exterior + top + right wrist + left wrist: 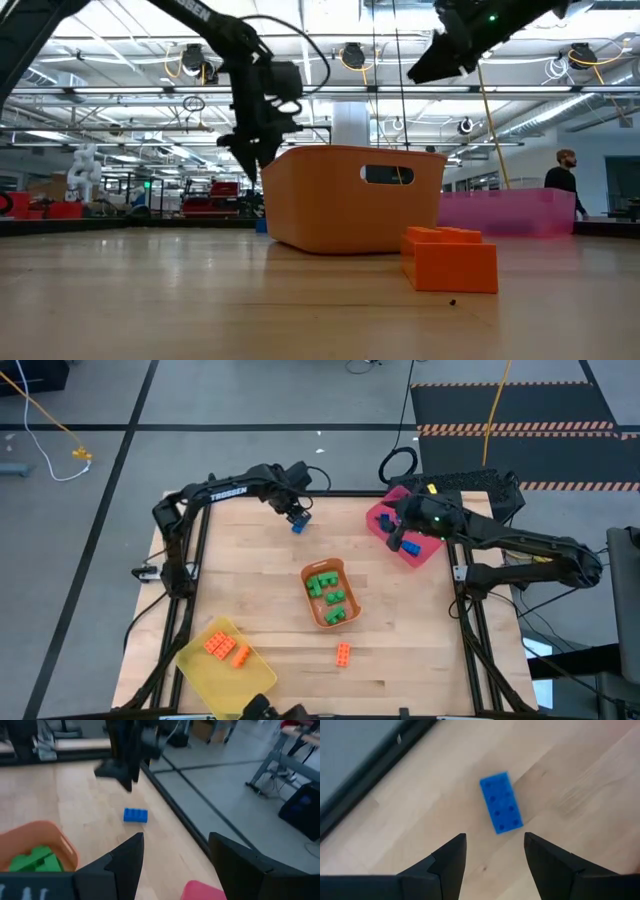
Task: Sort & place blocks by color
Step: Put the blue game piece into the pink bin
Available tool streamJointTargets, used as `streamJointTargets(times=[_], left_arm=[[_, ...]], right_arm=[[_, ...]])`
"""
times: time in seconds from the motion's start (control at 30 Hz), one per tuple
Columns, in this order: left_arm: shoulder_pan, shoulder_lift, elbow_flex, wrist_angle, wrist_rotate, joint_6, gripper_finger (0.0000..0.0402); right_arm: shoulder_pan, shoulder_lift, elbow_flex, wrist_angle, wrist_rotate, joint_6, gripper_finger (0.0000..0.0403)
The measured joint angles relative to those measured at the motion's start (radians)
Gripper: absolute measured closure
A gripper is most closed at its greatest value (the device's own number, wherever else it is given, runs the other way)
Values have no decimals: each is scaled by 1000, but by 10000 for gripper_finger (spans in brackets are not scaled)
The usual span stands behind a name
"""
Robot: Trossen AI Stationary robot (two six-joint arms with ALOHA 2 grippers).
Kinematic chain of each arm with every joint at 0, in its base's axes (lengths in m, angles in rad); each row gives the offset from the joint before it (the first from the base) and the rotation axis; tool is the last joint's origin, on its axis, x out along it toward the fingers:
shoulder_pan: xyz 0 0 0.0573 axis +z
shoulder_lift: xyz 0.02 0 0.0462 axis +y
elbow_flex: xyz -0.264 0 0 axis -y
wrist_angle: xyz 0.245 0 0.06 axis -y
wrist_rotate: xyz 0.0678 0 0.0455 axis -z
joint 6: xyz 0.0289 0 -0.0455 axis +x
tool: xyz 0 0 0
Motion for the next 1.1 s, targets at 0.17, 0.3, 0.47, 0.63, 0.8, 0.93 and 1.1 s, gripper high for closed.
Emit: streamJointTargets(times=[0.17,0.3,0.47,0.63,0.8,0.93,1.1], left_arm=[[-2,26,0,29,3,-3,202],[-9,26,0,74,4,-16,202],[-14,42,-1,78,77,2,202],[-27,64,-2,73,91,1,202],[-32,85,-2,82,64,-65,202],[-28,100,-3,81,64,-94,202],[-21,118,-2,79,102,-103,202]], right_arm=[[0,-100,-74,87,0,17,187],[0,-154,-115,138,-1,30,187],[0,-174,-125,140,-2,31,187],[0,-170,-125,137,-3,49,187],[0,-171,-125,138,-3,49,187],[0,-171,-125,139,-5,49,187],[0,-171,-125,141,-6,48,187]])
